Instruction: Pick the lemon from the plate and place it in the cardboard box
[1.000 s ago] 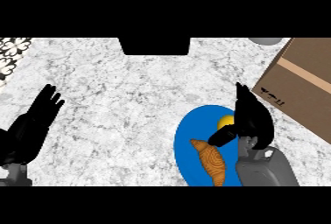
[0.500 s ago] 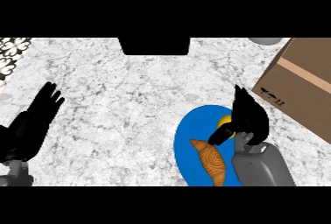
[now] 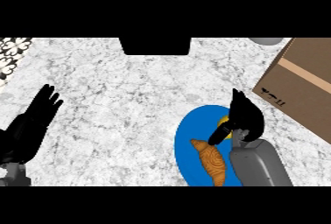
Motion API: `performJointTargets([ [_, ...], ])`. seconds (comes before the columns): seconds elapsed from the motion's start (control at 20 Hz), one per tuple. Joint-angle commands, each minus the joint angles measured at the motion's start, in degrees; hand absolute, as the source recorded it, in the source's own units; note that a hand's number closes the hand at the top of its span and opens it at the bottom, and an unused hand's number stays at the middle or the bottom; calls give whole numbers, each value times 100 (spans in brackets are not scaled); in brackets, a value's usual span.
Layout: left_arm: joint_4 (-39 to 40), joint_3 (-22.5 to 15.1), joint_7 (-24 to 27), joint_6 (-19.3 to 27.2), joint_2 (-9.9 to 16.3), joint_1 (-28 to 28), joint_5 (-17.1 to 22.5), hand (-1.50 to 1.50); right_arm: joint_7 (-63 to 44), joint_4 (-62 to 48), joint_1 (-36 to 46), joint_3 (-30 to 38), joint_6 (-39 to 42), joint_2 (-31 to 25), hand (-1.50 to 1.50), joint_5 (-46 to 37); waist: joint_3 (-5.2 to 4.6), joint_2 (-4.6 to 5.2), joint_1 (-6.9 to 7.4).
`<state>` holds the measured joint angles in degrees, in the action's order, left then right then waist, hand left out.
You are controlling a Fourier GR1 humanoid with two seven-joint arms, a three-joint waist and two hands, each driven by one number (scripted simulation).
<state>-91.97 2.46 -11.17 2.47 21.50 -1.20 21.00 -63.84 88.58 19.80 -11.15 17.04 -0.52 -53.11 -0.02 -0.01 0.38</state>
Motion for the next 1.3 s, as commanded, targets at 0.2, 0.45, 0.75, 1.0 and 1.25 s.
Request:
performJointTargets([
  [0.2, -248, 94, -107, -2, -124, 158, -77, 0, -723, -183, 94, 247, 368, 49, -150, 33, 1, -7, -16],
  [0.45, -424, 75, -376, -4, -142, 57, -222, 0, -470, -441, -280, -111, -355, 49, -150, -29, 3, -5, -13],
  [0.75, -483, 204, -252, -144, -229, 194, -242, 0, -438, -601, -102, 129, -105, 49, -150, -76, 2, -1, -4],
  [1.0, -2, 399, -231, -323, -382, -196, -351, 0, 320, -823, 11, 124, -394, 49, 150, -493, 1, 2, -29],
  [1.25, 183, 513, -129, -444, -475, -183, -512, 0, 254, -430, -118, 104, -84, 47, 150, -590, 1, -1, -37],
])
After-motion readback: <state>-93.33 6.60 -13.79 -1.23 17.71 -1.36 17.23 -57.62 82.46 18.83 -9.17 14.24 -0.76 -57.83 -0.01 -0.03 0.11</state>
